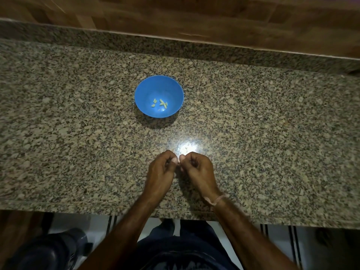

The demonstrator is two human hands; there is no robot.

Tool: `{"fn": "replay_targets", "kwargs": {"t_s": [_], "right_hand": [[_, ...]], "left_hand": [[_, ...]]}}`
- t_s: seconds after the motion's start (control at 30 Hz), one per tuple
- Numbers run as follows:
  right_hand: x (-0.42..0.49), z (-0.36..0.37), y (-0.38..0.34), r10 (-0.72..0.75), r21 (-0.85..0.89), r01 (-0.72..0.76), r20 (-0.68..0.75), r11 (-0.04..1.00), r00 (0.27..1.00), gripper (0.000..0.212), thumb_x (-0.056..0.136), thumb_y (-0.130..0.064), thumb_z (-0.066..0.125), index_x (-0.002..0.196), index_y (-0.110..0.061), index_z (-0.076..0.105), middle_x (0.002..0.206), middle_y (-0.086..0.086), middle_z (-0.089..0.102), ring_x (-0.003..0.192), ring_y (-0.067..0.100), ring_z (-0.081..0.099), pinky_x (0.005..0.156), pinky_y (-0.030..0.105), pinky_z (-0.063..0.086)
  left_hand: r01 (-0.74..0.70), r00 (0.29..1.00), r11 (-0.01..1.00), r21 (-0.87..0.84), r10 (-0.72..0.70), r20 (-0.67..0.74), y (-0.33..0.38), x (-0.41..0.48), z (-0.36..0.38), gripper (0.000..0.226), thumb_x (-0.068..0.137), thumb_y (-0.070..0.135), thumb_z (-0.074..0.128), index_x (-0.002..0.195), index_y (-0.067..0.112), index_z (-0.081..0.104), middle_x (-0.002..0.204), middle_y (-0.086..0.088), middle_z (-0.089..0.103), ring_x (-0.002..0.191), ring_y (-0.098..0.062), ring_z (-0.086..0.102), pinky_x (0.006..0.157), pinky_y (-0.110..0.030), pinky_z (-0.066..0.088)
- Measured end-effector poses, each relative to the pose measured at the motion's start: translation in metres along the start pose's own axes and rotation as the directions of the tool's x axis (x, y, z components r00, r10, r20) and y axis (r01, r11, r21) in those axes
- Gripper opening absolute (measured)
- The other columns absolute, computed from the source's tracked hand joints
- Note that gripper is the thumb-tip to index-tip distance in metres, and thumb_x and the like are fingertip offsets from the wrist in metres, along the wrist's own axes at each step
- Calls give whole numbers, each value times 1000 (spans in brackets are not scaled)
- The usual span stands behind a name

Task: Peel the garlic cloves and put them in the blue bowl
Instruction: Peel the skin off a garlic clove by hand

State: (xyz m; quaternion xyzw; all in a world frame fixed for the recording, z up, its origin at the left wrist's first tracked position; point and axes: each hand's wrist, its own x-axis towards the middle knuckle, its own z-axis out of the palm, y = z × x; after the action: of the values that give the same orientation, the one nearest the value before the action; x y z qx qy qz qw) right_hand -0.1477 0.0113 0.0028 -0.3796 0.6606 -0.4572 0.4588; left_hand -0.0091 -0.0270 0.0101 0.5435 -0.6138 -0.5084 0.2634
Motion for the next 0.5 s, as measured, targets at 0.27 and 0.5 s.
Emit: {"fn": "replay_targets", "kwargs": {"t_s": [0.27, 0.5], "right_hand": [[8, -6, -8, 66, -132, -64, 9, 989, 998, 38, 101, -28, 70, 65, -19, 63, 56, -10, 59, 54, 4, 51, 59, 24, 42], [6, -3, -2, -131, -407, 136, 39, 903, 991, 38, 104, -32, 66, 72, -14, 59, 59, -5, 59, 54, 12, 53, 54, 34, 41]], "left_hand": [[17, 998, 1000, 22, -18, 59, 2, 1, 3, 24, 108, 16, 44, 89, 6, 54, 81, -9, 58, 72, -15, 52, 62, -29, 40], [442, 896, 812, -381, -384, 223, -1, 3, 10, 34, 105, 6, 37, 74, 16, 47, 61, 2, 40, 54, -12, 35, 50, -27, 29]]}}
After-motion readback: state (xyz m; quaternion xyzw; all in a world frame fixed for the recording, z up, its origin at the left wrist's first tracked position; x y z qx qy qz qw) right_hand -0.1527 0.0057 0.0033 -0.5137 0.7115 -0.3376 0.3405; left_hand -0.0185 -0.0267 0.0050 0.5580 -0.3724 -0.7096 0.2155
